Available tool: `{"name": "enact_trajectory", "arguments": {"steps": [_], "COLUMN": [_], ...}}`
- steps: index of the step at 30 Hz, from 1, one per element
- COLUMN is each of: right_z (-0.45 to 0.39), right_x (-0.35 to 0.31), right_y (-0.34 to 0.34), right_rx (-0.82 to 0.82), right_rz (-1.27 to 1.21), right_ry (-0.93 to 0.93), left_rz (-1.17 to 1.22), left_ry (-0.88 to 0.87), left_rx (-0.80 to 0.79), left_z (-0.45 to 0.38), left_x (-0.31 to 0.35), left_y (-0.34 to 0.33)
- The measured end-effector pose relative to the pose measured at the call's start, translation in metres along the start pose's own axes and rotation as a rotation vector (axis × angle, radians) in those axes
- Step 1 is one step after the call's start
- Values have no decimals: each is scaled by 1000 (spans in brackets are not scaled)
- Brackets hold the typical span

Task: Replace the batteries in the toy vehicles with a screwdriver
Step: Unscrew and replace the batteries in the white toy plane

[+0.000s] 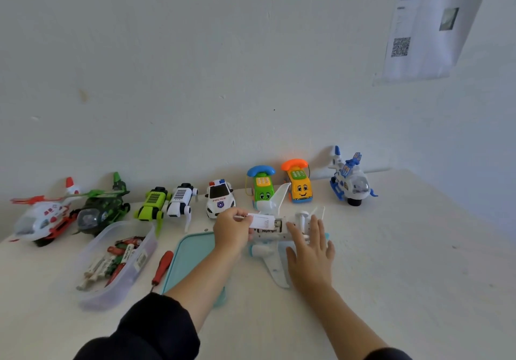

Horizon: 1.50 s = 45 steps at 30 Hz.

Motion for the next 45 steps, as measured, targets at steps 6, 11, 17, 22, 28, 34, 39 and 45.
{"name": "enact_trajectory", "arguments": {"steps": [6, 11, 17, 22, 28, 34, 39, 45], "right_z": [-1, -1, -1, 1, 1, 2, 1, -1], "right_x": [3, 5, 6, 6, 2, 1, 0, -1], "right_y": [-1, -7, -9, -10, -8, -9, -10, -10], "right_rx": [162, 167, 182, 212, 256, 316, 277, 238], "right_rz": [3, 19, 60, 81, 97, 152, 181, 152], "right_ry": [54, 52, 69, 85, 170, 208, 223, 206], "left_rz": [-22, -44, -84, -206, -255, -305, -355, -241], "left_ry": [-13, -10, -31, -139, -128, -98, -121, -159], "left_rx": [-25, -23, -27, -7, -8, -21, -64, -104], "left_z": [0, -1, 0, -1, -7, -15, -13, -7], "left_x": [-2, -2, 0, 1, 1, -2, 6, 9], "left_y": [-12, -14, -13, -14, -16, -18, -17, -14]}}
Point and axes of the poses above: each hand's wrist, its own z-axis away from the middle knuckle, its own y-axis out of the back of the hand, x = y × z, the point moved 5 cm from there along -z, towards the middle knuckle, and after that the axes turned 4 degrees about -z, right-handed, at the moved point
